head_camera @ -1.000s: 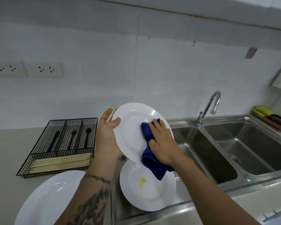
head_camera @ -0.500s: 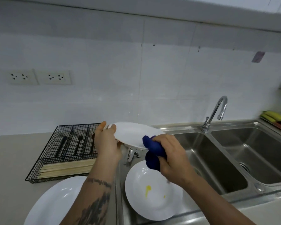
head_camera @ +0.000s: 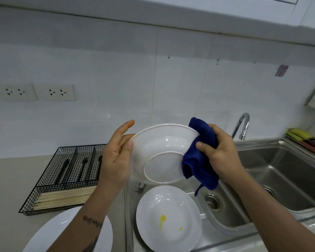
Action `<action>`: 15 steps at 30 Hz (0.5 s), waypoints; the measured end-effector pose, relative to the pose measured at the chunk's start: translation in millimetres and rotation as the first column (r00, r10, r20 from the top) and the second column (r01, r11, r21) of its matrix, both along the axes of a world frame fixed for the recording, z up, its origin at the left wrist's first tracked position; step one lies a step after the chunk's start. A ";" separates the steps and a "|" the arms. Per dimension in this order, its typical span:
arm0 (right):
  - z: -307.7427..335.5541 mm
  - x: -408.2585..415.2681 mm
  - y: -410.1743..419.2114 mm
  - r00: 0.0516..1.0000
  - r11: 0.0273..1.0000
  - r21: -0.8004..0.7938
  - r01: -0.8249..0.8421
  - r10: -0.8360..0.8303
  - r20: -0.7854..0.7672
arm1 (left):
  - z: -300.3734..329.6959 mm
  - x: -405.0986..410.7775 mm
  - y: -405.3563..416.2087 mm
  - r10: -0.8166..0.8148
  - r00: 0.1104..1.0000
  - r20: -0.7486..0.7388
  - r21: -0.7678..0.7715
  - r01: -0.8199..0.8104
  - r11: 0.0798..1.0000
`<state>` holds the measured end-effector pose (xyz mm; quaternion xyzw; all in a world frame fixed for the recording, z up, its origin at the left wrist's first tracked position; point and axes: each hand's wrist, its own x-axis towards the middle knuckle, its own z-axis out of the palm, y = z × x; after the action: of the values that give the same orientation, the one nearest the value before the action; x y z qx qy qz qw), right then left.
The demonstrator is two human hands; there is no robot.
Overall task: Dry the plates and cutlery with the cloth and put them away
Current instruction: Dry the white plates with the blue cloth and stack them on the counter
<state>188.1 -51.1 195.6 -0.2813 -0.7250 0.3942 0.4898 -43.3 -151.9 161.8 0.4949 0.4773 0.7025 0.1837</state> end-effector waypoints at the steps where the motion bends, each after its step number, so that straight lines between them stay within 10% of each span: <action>1: -4.0 1.6 3.1 0.999 0.999 -0.042 0.015 -0.017 -0.042 | 2.8 3.6 -0.5 0.010 1.000 -0.017 0.009 -0.010 1.000; 6: -22.7 3.1 7.4 0.979 0.976 -0.077 0.202 -0.204 -0.021 | 8.1 29.0 3.4 -0.011 0.999 -0.037 -0.003 0.011 1.000; 15: -25.4 -34.0 -30.5 0.876 0.842 0.540 -0.009 -0.254 0.410 | -1.3 63.6 22.8 0.014 0.987 0.160 -0.077 -0.002 0.997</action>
<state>154.1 -81.6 170.3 -0.2698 -0.8804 0.0682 0.3840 20.3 -129.1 160.5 0.4275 0.4896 0.7219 0.2376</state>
